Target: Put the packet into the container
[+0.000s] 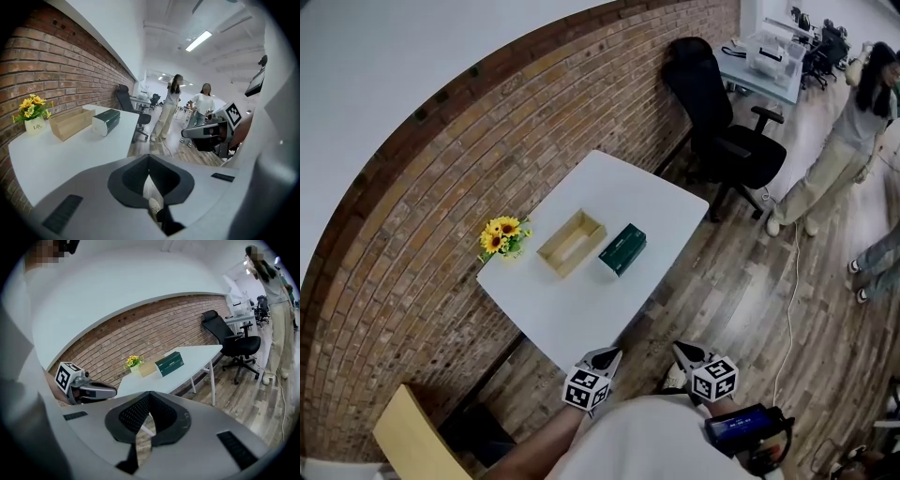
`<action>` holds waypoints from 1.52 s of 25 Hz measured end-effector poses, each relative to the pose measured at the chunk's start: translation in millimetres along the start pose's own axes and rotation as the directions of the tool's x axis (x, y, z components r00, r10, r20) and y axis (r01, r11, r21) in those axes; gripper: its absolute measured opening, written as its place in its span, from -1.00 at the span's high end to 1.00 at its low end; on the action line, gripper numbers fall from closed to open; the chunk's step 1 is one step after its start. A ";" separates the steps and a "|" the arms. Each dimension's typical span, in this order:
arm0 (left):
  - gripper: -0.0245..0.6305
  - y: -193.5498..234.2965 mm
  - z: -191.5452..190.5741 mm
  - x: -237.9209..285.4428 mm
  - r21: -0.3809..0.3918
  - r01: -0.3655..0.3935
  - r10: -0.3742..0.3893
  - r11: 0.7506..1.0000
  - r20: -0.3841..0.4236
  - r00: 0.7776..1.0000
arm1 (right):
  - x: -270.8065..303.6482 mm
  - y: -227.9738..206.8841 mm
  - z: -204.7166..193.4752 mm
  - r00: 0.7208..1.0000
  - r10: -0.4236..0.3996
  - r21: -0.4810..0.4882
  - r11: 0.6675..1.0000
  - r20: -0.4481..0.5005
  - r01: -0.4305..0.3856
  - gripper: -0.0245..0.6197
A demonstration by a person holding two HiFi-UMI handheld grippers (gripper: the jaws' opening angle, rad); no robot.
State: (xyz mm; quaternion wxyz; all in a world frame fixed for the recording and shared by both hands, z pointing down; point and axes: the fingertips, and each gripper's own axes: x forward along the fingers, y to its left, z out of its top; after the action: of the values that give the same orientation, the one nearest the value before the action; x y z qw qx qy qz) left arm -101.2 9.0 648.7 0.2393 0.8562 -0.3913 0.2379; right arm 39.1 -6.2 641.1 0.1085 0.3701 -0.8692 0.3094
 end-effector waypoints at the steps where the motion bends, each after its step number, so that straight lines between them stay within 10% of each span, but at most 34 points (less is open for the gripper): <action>1: 0.90 -1.1 4.9 5.0 0.002 -0.004 0.004 1.000 0.000 1.000 | 0.8 -5.7 3.6 1.000 0.006 0.000 1.000 0.000 -0.006 0.90; 22: 0.90 2.3 60.4 55.5 -0.017 -0.133 0.133 0.991 0.001 0.991 | -1.4 -79.6 44.8 0.997 0.071 0.003 0.997 0.010 -0.072 0.90; 38: 0.90 39.2 93.0 99.1 0.000 -0.082 0.082 0.997 0.016 0.997 | 28.3 -100.3 83.9 0.999 0.048 -0.033 0.998 -0.002 -0.048 0.90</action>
State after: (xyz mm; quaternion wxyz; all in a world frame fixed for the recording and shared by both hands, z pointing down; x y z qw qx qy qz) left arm -53.9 -124.3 644.5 0.2259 0.8413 -0.4279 0.2409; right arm 93.9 -128.0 633.0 0.1076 0.3469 -0.8828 0.2980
